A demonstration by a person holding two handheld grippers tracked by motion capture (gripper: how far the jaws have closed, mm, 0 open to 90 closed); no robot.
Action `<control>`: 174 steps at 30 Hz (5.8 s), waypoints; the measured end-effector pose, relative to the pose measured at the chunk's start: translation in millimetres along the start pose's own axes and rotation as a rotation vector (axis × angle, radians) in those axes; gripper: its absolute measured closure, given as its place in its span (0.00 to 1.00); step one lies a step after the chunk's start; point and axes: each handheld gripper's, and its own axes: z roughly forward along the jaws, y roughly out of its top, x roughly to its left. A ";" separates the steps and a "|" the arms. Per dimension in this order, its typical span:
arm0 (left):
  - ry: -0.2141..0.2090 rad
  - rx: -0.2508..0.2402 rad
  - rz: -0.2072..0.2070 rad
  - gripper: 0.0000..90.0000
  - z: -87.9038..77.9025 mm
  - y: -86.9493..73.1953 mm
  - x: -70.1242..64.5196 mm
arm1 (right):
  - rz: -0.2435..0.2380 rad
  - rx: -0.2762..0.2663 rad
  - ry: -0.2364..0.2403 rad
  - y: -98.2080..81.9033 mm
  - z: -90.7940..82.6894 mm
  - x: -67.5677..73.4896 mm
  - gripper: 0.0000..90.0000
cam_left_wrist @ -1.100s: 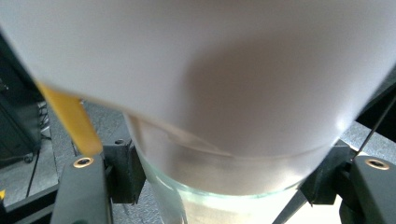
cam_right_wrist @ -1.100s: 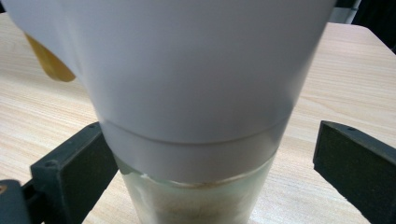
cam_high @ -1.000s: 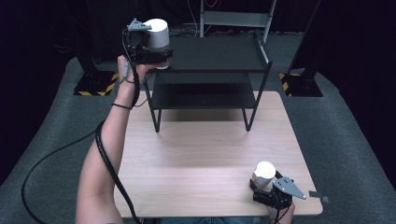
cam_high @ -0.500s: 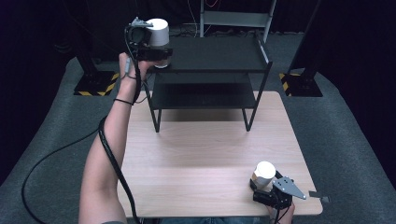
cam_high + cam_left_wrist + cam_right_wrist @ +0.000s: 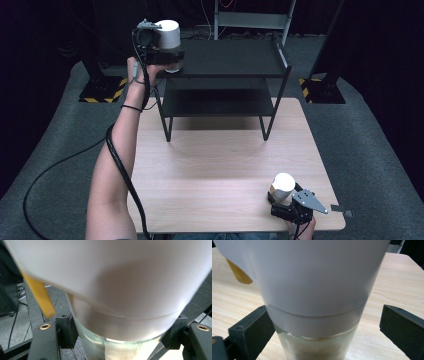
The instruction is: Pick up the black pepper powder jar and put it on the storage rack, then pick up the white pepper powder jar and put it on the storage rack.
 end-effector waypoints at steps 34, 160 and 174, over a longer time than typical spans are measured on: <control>0.044 0.253 0.036 0.01 -20.7 44.7 -32.3 | 0.001 0.000 0.000 -0.1 0.0 -0.2 0.00; 0.060 0.386 -0.036 0.00 -14.8 -324.2 -107.5 | -0.040 -0.054 0.059 -6.3 4.7 -3.1 0.27; 0.060 0.386 -0.035 0.00 -14.8 -324.1 -107.5 | -0.033 -0.066 0.049 -8.5 3.7 -1.1 0.33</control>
